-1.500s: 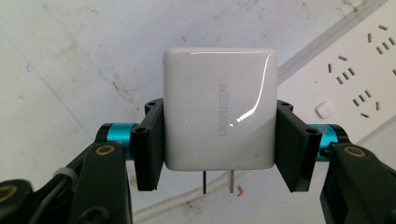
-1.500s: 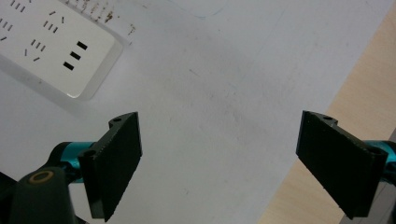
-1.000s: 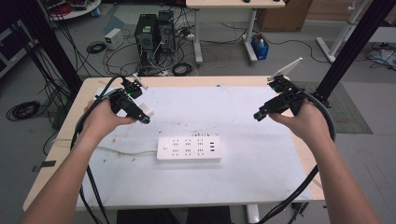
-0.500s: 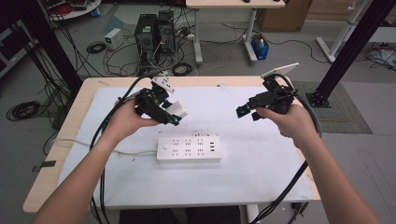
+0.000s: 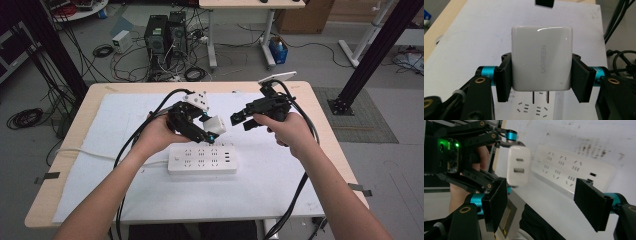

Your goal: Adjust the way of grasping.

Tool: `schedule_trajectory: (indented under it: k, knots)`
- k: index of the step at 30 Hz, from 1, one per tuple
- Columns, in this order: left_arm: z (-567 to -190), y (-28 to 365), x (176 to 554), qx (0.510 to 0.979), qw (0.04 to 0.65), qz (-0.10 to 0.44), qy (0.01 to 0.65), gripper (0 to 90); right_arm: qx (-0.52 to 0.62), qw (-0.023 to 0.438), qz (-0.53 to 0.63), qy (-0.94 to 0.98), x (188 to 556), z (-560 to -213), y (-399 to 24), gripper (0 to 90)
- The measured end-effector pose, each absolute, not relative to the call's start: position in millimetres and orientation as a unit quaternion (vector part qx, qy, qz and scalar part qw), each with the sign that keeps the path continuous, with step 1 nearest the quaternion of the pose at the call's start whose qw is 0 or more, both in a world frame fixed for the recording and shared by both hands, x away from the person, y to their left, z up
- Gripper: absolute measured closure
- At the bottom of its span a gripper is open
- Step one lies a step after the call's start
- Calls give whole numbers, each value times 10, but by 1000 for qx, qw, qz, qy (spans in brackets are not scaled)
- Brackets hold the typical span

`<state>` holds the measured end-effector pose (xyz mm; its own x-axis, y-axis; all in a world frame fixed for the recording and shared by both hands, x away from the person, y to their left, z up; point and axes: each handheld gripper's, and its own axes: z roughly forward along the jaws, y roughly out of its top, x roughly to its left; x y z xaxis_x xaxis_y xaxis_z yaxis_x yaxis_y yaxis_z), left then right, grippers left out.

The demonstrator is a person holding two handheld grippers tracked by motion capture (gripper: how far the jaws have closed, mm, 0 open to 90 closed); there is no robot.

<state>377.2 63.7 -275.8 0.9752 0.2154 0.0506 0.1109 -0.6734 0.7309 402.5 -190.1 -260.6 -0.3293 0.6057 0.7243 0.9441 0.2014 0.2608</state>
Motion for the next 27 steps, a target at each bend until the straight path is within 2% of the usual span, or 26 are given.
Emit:
schedule_trajectory:
  k: [5, 9, 11, 14, 15, 16, 19, 22, 23, 25, 27]
  knots:
    - [-2753, 573, 3741, 908, 406, 68, 77, 425, -517, 264, -348, -736, 4055, -2663, -1755, 274]
    - [-2752, 550, 3736, 909, 405, 72, 73, 425, -515, 271, -344, -737, 4073, -2697, -1698, 323]
    - [-2759, 526, 3725, 908, 407, 76, 69, 425, -506, 281, -343, -740, 4090, -2739, -1637, 356]
    - [-2764, 512, 3717, 911, 400, 81, 63, 425, -498, 289, -340, -744, 4093, -2779, -1581, 453]
    - [-2764, 512, 3717, 911, 400, 81, 63, 425, -498, 289, -340, -744, 4093, -2779, -1581, 453]
    - [-2776, 507, 3716, 913, 394, 89, 63, 425, -495, 289, -346, -743, 4097, -2792, -1572, 562]
    - [-2775, 510, 3695, 912, 392, 112, 50, 423, -496, 296, -357, -734, 4108, -2800, -1585, 612]
    - [-2767, 495, 3680, 914, 383, 129, 40, 418, -493, 299, -366, -730, 4122, -2812, -1599, 625]
    - [-2771, 488, 3681, 914, 382, 127, 45, 399, -489, 300, -365, -733, 4125, -2810, -1597, 625]
    - [-2781, 493, 3678, 920, 363, 136, 53, 280, -487, 289, -371, -736, 4118, -2786, -1609, 625]
    - [-2781, 516, 3673, 923, 353, 139, 56, 269, -485, 272, -370, -744, 4114, -2736, -1650, 625]
